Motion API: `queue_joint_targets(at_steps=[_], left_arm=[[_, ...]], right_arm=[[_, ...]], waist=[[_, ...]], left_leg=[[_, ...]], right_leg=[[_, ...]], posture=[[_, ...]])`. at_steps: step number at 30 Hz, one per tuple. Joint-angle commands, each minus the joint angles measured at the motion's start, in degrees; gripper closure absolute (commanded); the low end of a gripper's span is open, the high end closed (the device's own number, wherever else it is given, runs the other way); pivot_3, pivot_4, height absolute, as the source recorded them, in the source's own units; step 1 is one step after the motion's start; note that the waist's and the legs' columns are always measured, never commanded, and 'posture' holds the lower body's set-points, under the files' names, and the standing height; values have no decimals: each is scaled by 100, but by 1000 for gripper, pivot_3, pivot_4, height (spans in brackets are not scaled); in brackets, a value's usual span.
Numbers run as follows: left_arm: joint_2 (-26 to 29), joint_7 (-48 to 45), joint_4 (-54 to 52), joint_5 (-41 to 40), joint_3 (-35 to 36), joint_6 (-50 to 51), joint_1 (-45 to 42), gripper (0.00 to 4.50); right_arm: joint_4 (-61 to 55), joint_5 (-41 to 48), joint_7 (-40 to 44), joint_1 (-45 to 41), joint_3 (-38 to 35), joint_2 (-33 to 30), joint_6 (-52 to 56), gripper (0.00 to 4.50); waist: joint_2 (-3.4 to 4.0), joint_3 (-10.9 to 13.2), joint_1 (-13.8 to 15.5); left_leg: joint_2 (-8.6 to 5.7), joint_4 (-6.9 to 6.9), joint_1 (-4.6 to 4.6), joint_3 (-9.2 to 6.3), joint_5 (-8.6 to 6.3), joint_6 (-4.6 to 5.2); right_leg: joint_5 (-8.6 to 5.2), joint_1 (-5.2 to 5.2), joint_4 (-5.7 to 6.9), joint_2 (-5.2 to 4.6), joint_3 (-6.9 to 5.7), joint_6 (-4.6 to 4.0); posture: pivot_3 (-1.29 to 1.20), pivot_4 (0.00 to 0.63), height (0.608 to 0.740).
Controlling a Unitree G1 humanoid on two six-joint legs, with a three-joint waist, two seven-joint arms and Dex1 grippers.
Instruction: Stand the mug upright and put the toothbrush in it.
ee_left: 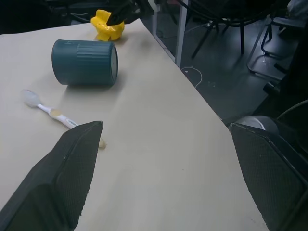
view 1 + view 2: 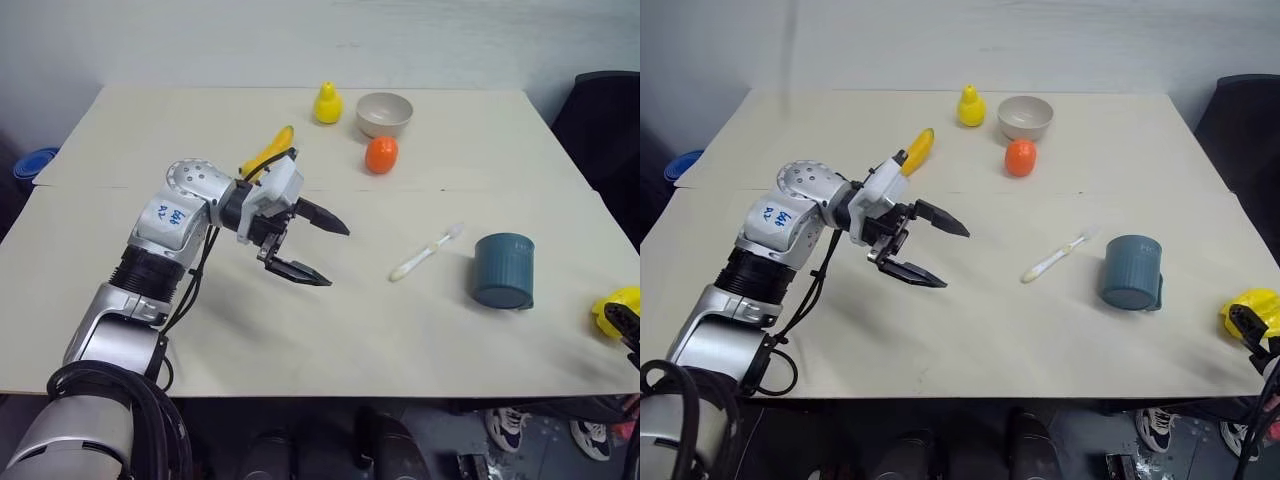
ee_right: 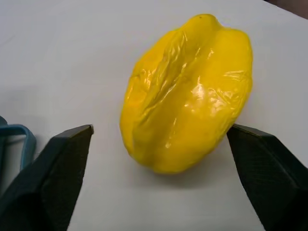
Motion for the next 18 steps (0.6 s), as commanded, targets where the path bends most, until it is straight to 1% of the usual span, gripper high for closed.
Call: queue_joint_targets(at_steps=[1,3,5,7,9,12,16,18], left_arm=[[102,-464,-127,10,200,-80,14,0],[115,-460,-143,8,227,-84,36,0],[117,-455,-151,9,238,-93,48,0],[116,-396,-205,-6,278,-89,62,0],[115,-364,-247,-10,299,-81,74,0],[157,-334,-323,-12,331,-46,99,0],[255,-293,-450,-12,390,-7,186,0],[287,-274,-518,-24,416,27,222,0]], right_arm=[[-852,11,46,200,-681,-358,264,66],[-1477,31,224,369,-985,-837,644,66],[-1748,28,345,428,-1128,-1074,859,66],[-1762,385,639,106,-904,-1711,1315,66],[-1731,522,823,-129,-707,-2050,1621,66],[-1429,528,1003,-674,-174,-2293,1809,66],[-298,59,872,-1703,705,-2569,2163,66],[80,-144,962,-2005,933,-2638,2361,66]], waist=[[2,1,0],[18,6,0],[25,8,-19],[4,12,-39],[1,14,-47],[-3,15,-12],[0,15,7],[0,15,15]], left_leg=[[1,0,0,1,0,1],[6,1,0,2,0,1],[8,-1,-1,15,-2,6],[8,2,2,19,-3,6],[17,4,2,20,-3,6],[11,4,2,14,0,2],[-1,9,-2,11,-2,5],[-7,9,-6,17,-6,12]], right_leg=[[0,0,0,-1,1,1],[2,0,1,-4,2,3],[6,0,2,-8,16,10],[6,3,2,5,20,10],[7,2,1,6,26,8],[7,1,1,13,23,6],[8,-18,-5,6,14,7],[10,-18,-10,-4,13,10]], posture=[[0,150,740],[0,150,740],[0,150,740],[0,150,740],[0,150,740],[0,150,740],[0,150,740],[0,150,740]])
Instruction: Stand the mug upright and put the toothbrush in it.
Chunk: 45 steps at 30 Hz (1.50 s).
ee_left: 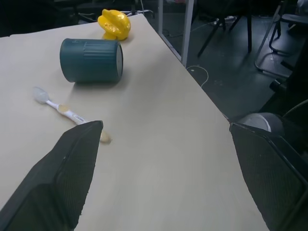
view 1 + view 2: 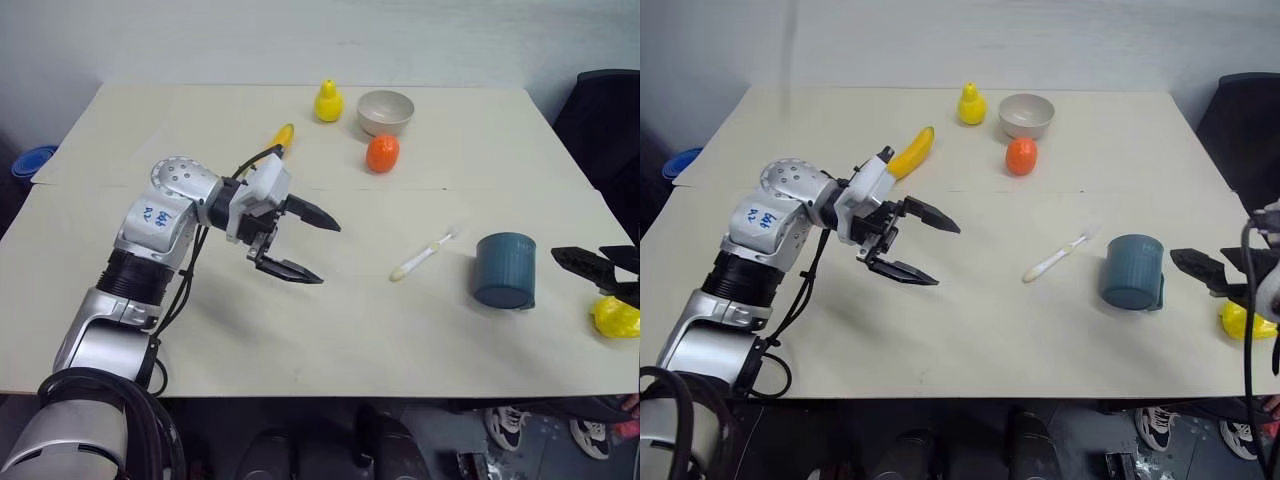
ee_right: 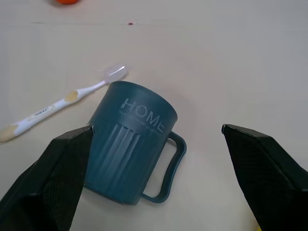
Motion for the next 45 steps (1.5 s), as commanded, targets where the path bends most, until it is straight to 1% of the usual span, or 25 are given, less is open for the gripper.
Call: queue_joint_targets(at_steps=[1,6,11,13,17,21,26,29,34,39,42,45], left_arm=[[89,-271,-271,-47,206,55,13,0],[97,-236,-420,-100,298,176,38,0],[-51,-174,-350,-53,307,152,-93,0],[-94,-180,-306,-31,317,152,-160,0],[-131,-205,-230,-11,329,152,-265,0],[-135,-226,-190,15,313,127,-300,0],[-132,-244,-170,34,314,135,-311,0],[-142,-250,-158,51,305,123,-309,0],[-189,-261,13,99,305,57,-407,0],[-219,-279,147,110,315,58,-461,0],[-172,-290,93,47,340,182,-366,0],[-97,-337,74,21,347,262,-318,0]], right_arm=[[566,-390,109,-365,217,-207,289,66],[974,-549,340,-717,393,-7,828,66],[1206,-873,404,-1159,833,547,908,66],[1343,-1118,448,-1366,1054,711,867,449],[1565,-1643,735,-1557,1519,966,710,449],[1745,-2117,1098,-1714,1867,1077,538,449],[1874,-2706,1591,-1904,2209,1031,276,449],[2009,-2963,1827,-2054,2319,1079,176,987],[1976,-3207,2021,-2320,2417,1217,160,2773],[1700,-3242,2001,-2323,2189,1372,324,4489],[1119,-3418,1885,-2022,2118,1467,88,4489],[518,-3166,1855,-1759,1792,1656,340,4489]], waist=[[0,0,4],[2,-1,0],[1,-1,-22],[5,0,-27],[9,-2,-30],[10,-2,-32],[10,-2,-37],[10,-2,-40],[10,-2,-46],[11,-2,-44],[10,-2,-14],[10,-2,-23]], left_leg=[[-9,1,-5,5,-2,3],[-5,-1,-28,19,-2,2],[2,4,-20,23,1,-4],[2,6,-17,29,3,-6],[4,6,-13,34,4,-7],[4,5,-14,39,4,-7],[4,10,-13,42,4,-7],[6,12,-11,44,4,-8],[7,11,-9,46,4,-9],[8,10,-11,46,5,-10],[8,12,-11,43,5,-11],[7,11,-12,42,5,-11]], right_leg=[[0,0,-5,0,-6,0],[4,0,-29,-2,-35,8],[11,12,-34,2,-39,20],[17,13,-34,1,-34,21],[19,11,-31,2,-32,20],[19,11,-32,4,-32,20],[22,12,-32,4,-29,24],[23,13,-32,5,-28,23],[24,12,-31,6,-29,22],[24,11,-32,6,-30,22],[24,14,-32,6,-33,22],[24,13,-32,5,-33,22]], posture=[[0,150,740],[0,150,740],[0,150,740],[0,150,740],[0,150,740],[0,150,740],[0,150,740],[0,150,740],[0,150,740],[0,150,740],[0,150,740],[0,150,740]])
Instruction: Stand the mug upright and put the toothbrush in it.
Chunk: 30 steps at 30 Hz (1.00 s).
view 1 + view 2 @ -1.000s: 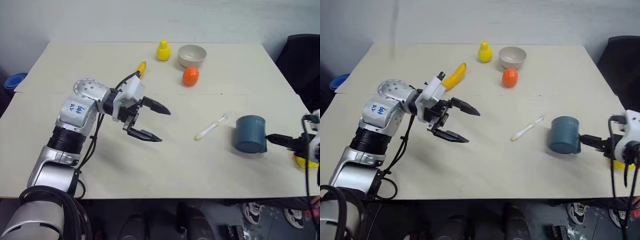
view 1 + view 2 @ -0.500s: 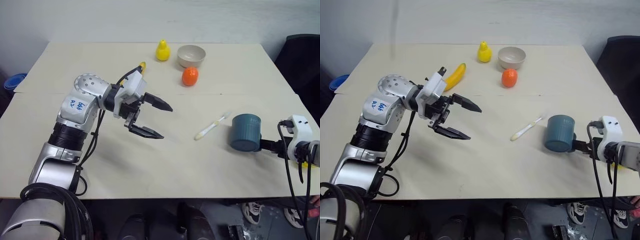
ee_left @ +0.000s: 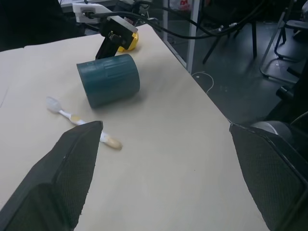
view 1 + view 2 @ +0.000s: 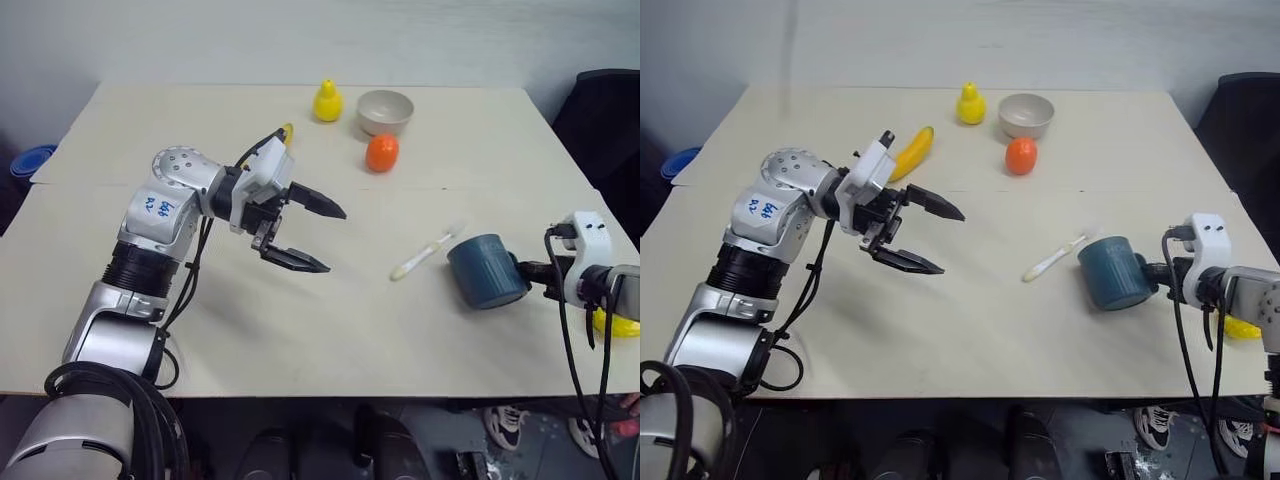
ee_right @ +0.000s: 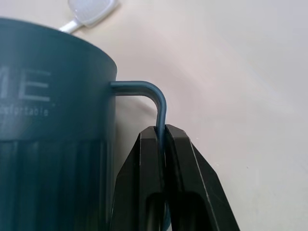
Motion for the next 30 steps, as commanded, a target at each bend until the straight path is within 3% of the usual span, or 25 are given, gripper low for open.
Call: queue_joint_targets(at_steps=[1,8,14,17,19,23,25,30], left_arm=[[103,-331,-89,-29,153,2,-29,0],[125,-303,-1,-23,155,56,-69,0],[101,-310,231,71,146,-57,-135,0],[66,-185,201,22,199,43,-77,0],[77,-128,107,-79,258,238,-10,0],[119,-43,83,-95,379,447,54,0],[122,59,152,-110,485,604,23,0],[442,-108,-114,-223,650,1156,26,0]], right_arm=[[-743,244,-44,287,-365,203,297,4489],[-1521,503,-513,205,-947,766,844,4489],[-2643,465,-768,383,-1121,1214,208,4489],[-3587,492,-1202,754,-1225,2017,-306,4489],[-4163,173,-1449,1163,-939,2614,-958,4489],[-4595,-1025,-1517,1981,98,3209,-2608,4489],[-4620,-1263,-1553,2082,574,3641,-3219,4489],[-3846,-2362,-1435,1909,2012,3989,-4439,4489]], waist=[[0,0,-6],[2,1,-22],[3,1,-16],[2,1,-7],[3,1,2],[4,1,-18],[4,1,-48],[3,2,-214]], left_leg=[[1,0,0,0,0,-1],[3,1,3,5,2,-5],[2,-3,3,4,2,-5],[2,-10,1,3,2,-6],[3,-14,-1,0,1,-8],[-4,-15,-1,6,0,-8],[-6,-13,2,10,-1,-7],[2,-14,20,15,3,-12]], right_leg=[[0,0,0,1,0,0],[3,-1,3,3,3,-4],[3,-3,2,5,3,-5],[2,-8,1,8,2,-6],[0,-10,1,12,1,-9],[0,-10,0,11,6,-10],[1,-8,0,11,10,-7],[-1,-5,10,21,20,-10]], posture=[[0,150,740],[0,150,740],[0,150,740],[0,150,740],[0,150,740],[0,150,740],[0,150,740],[0,150,740]])
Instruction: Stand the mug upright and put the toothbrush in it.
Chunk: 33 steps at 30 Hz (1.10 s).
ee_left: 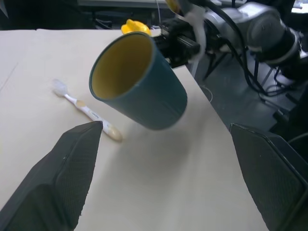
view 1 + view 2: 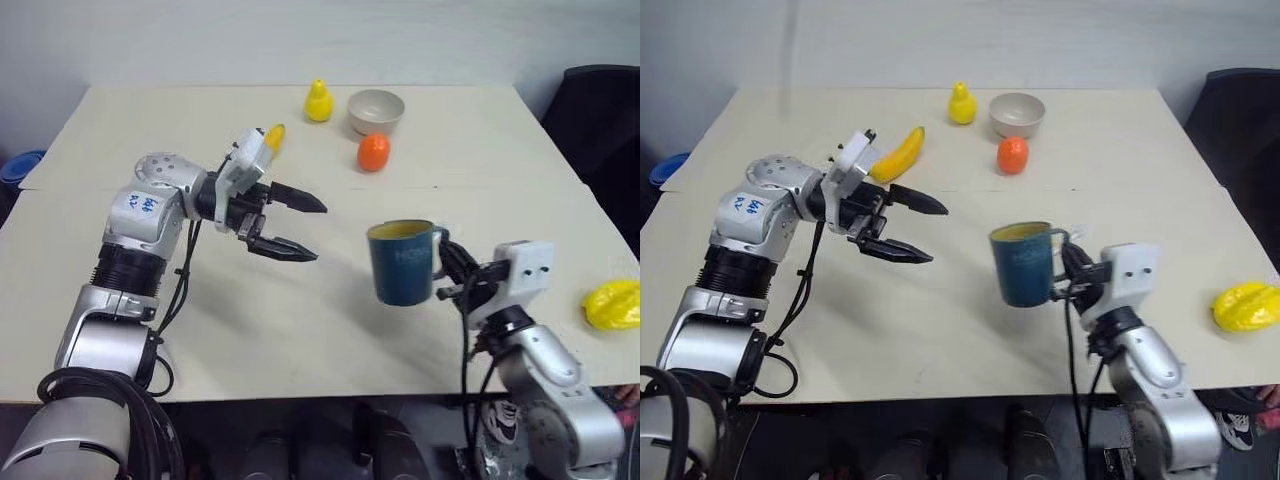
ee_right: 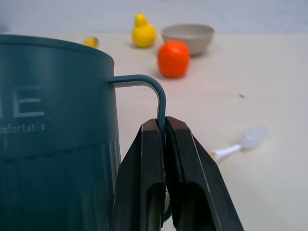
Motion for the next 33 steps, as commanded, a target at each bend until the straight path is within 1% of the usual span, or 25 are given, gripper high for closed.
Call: queue_joint_targets(at_steps=[1,3,5,7,11,13,15,22,24,25,26,29,33], left_arm=[[368,-190,-383,-147,259,298,-29,0],[595,-246,-429,-101,272,326,41,0],[1037,-349,-306,70,270,254,162,0],[1287,-392,-318,105,249,242,238,0],[1771,-388,-346,135,297,212,324,0],[1898,-342,-394,134,319,151,427,0],[1978,-267,-541,90,385,153,601,0],[1976,-3,-1034,-89,589,386,935,0],[1995,0,-1027,-50,620,378,982,0],[1997,-7,-1008,-25,632,362,994,0],[1996,-13,-997,-7,641,354,999,0],[1946,-1,-937,28,624,340,962,0],[1813,15,-936,23,562,366,874,0]], right_arm=[[589,-680,-30,-233,677,270,-913,4489],[1034,-1005,-43,-355,939,379,-1314,4489],[1844,-1356,-46,-761,1310,636,-1870,4489],[2311,-1530,-49,-955,1439,786,-2223,4489],[3225,-1673,58,-1289,1560,1056,-2936,4489],[3428,-1654,119,-1344,1540,1112,-3146,4489],[3626,-1683,247,-1327,1556,1069,-3364,4489],[3960,-1732,677,-1000,1596,809,-3734,4489],[3992,-1734,740,-926,1566,750,-3751,3952],[3995,-1729,785,-899,1560,721,-3767,3814],[3998,-1728,817,-886,1557,702,-3785,3445],[3907,-1719,869,-830,1506,657,-3702,2528],[3461,-1761,884,-641,1437,495,-3281,1133]], waist=[[-1,0,-83],[-1,0,-120],[-2,1,-156],[-1,3,-207],[-8,6,-141],[-9,6,-111],[-9,6,-119],[-13,7,-124],[-14,6,-125],[-14,6,-132],[-14,6,-134],[-15,6,-132],[-14,6,-116]], left_leg=[[5,0,1,0,1,-2],[9,-2,4,-4,3,-7],[12,-4,8,-3,4,-12],[19,-5,12,6,6,-21],[24,-13,-2,3,21,-51],[24,-15,-13,6,23,-55],[24,-15,-10,8,22,-57],[27,-13,-4,15,23,-59],[27,-13,2,19,24,-62],[27,-13,3,20,25,-64],[28,-13,5,23,27,-66],[31,-13,4,25,30,-72],[31,-13,4,24,31,-74]], right_leg=[[-2,0,2,8,3,-4],[-9,-2,13,11,4,-16],[-18,-9,28,11,5,-30],[-21,-16,37,17,11,-36],[-41,-62,89,20,14,-71],[-46,-84,108,19,18,-79],[-49,-84,113,18,18,-84],[-51,-85,125,19,22,-85],[-51,-84,130,20,28,-85],[-51,-84,132,20,29,-85],[-51,-85,134,21,33,-86],[-52,-91,139,26,35,-88],[-53,-91,141,26,36,-89]], posture=[[0,150,740],[0,150,740],[0,150,740],[0,150,740],[0,150,740],[0,150,740],[0,150,740],[0,150,740],[0,150,740],[0,150,740],[0,150,740],[0,150,740],[0,150,740]])
